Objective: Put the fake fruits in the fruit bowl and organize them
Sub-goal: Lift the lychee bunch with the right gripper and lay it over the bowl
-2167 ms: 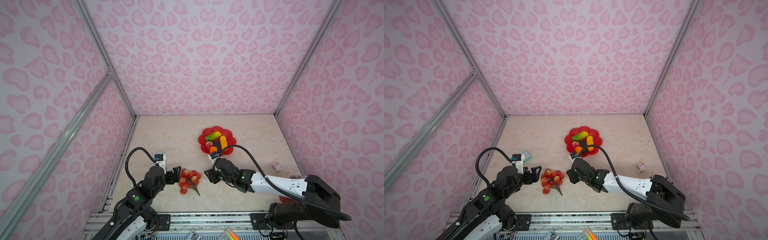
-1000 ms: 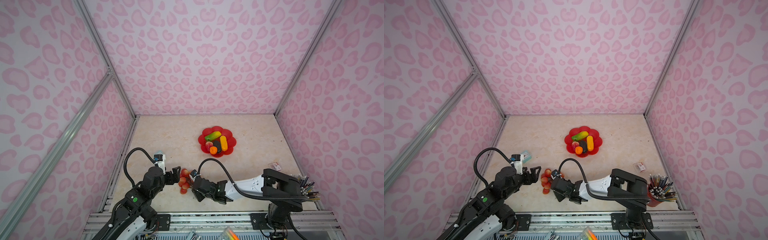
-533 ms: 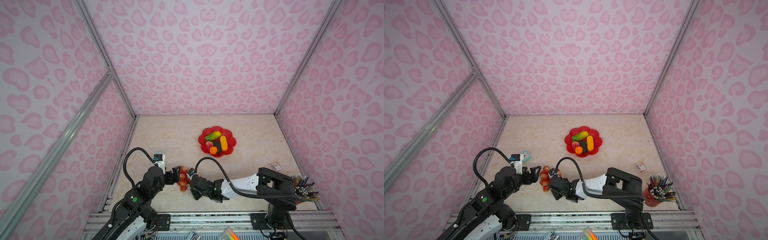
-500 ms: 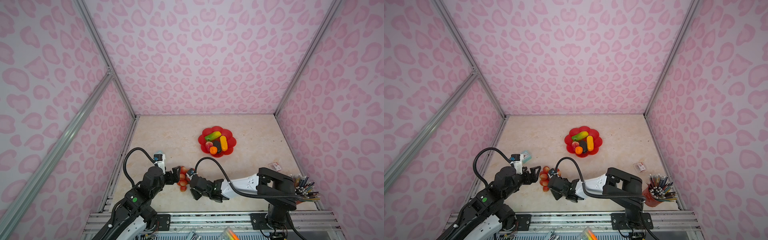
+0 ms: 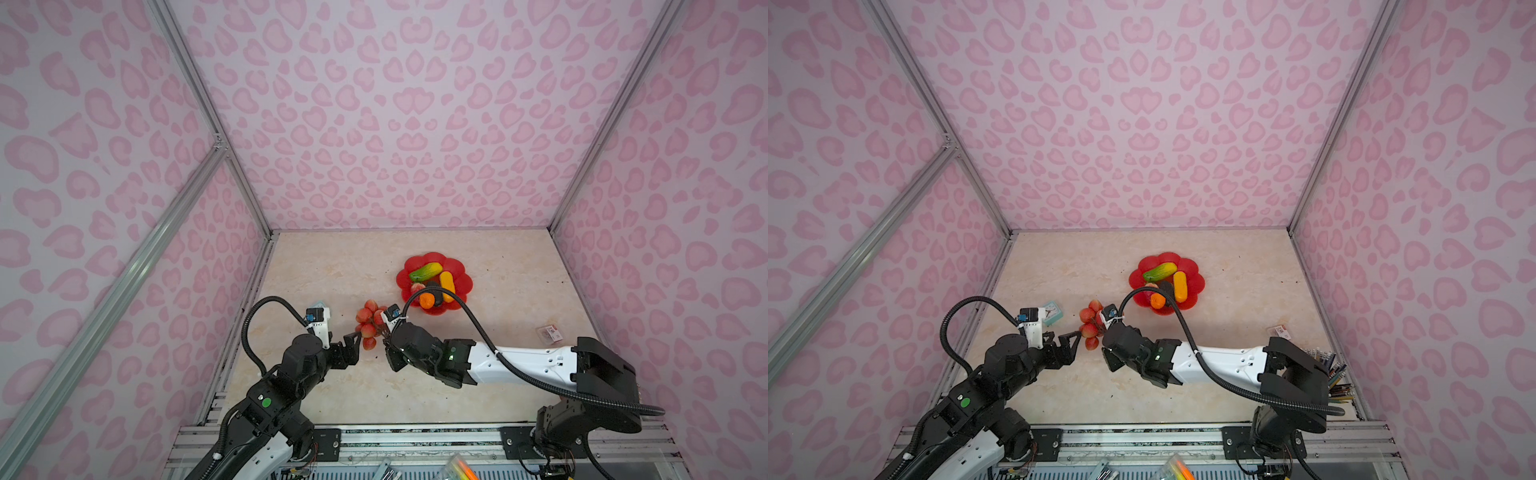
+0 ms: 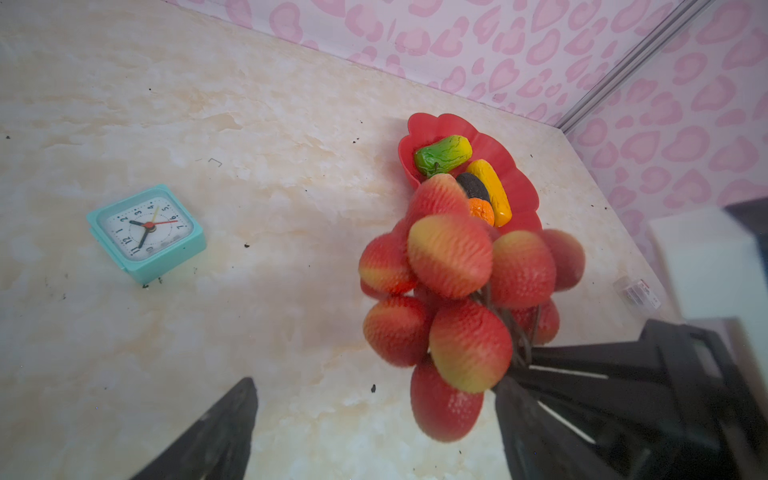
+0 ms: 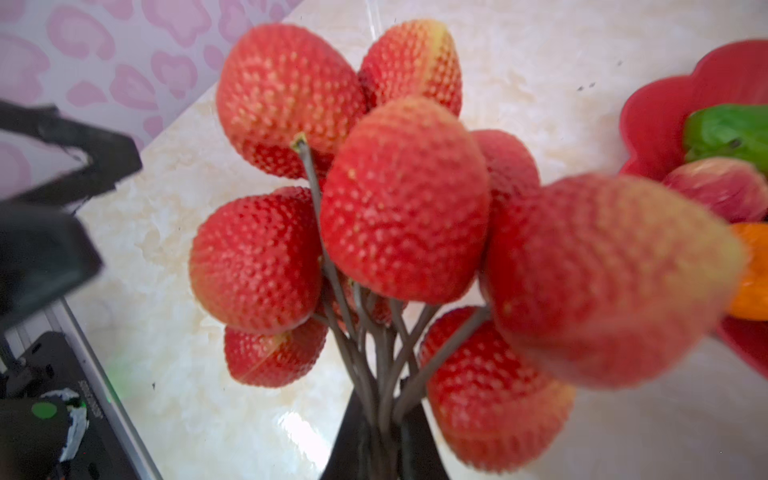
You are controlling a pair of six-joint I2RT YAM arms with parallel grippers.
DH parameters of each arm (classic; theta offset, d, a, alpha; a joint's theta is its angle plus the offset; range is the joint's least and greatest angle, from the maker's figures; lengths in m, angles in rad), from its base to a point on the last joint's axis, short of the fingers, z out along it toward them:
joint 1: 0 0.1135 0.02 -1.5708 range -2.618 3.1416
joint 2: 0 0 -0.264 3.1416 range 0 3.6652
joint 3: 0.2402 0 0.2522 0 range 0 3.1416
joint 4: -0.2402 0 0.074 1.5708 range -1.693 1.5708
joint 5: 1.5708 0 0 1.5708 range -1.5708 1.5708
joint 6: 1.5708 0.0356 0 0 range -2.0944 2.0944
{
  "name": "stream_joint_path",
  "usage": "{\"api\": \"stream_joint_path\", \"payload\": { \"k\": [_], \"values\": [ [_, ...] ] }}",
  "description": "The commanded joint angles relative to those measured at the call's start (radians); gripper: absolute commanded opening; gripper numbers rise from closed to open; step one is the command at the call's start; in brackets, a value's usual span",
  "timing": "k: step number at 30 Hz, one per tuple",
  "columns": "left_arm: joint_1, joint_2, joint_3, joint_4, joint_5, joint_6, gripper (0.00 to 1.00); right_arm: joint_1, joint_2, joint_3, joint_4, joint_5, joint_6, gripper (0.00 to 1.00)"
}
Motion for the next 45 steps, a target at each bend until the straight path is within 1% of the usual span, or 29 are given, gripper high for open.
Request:
{"api": "stream_joint_path", "payload": {
  "k": [1, 8, 12, 17, 21, 24, 28, 33, 34, 35, 37, 39, 43, 44, 45],
  "values": [
    [0.002, 0.002, 0.006, 0.042, 0.014, 0.005, 0.90, -0.032, -0.018, 0.036, -0.041, 0.058, -0.074, 0.00],
    [0.002, 0.023, 0.008, 0.076, 0.023, 0.004, 0.90, -0.182, -0.070, 0.080, -0.025, 0.024, -0.140, 0.00],
    [0.002, 0.048, 0.014, 0.109, 0.031, 0.013, 0.91, -0.296, -0.069, 0.093, -0.025, -0.003, -0.165, 0.00],
    [0.002, 0.103, 0.021, 0.170, 0.032, 0.037, 0.91, -0.466, -0.028, 0.080, 0.003, -0.072, -0.161, 0.00],
    [0.002, 0.192, 0.027, 0.251, 0.037, 0.051, 0.91, -0.574, 0.055, 0.092, 0.038, -0.120, -0.195, 0.00],
    [0.002, 0.271, 0.046, 0.294, 0.029, 0.064, 0.91, -0.621, 0.125, 0.117, 0.056, -0.143, -0.218, 0.00],
    [0.002, 0.342, 0.057, 0.346, 0.006, 0.079, 0.91, -0.642, 0.211, 0.141, 0.071, -0.135, -0.245, 0.00],
    [0.002, 0.415, 0.072, 0.363, -0.032, 0.113, 0.91, -0.647, 0.270, 0.130, 0.085, -0.133, -0.226, 0.00],
    [0.002, 0.419, 0.074, 0.362, -0.042, 0.120, 0.91, -0.648, 0.274, 0.124, 0.085, -0.130, -0.216, 0.02],
    [0.002, 0.424, 0.074, 0.361, -0.056, 0.127, 0.91, -0.649, 0.277, 0.115, 0.085, -0.130, -0.207, 0.08],
    [0.002, 0.426, 0.076, 0.363, -0.080, 0.141, 0.91, -0.650, 0.273, 0.089, 0.108, -0.142, -0.199, 0.24],
    [0.002, 0.427, 0.077, 0.362, -0.110, 0.154, 0.91, -0.650, 0.262, 0.068, 0.128, -0.160, -0.197, 0.42],
    [0.002, 0.419, 0.083, 0.360, -0.178, 0.187, 0.92, -0.653, 0.224, 0.058, 0.132, -0.157, -0.187, 0.64],
    [0.002, 0.412, 0.085, 0.363, -0.202, 0.197, 0.93, -0.655, 0.213, 0.061, 0.124, -0.154, -0.185, 0.71],
    [0.002, 0.409, 0.083, 0.369, -0.229, 0.211, 0.93, -0.657, 0.199, 0.064, 0.113, -0.151, -0.183, 0.84]
  ]
}}
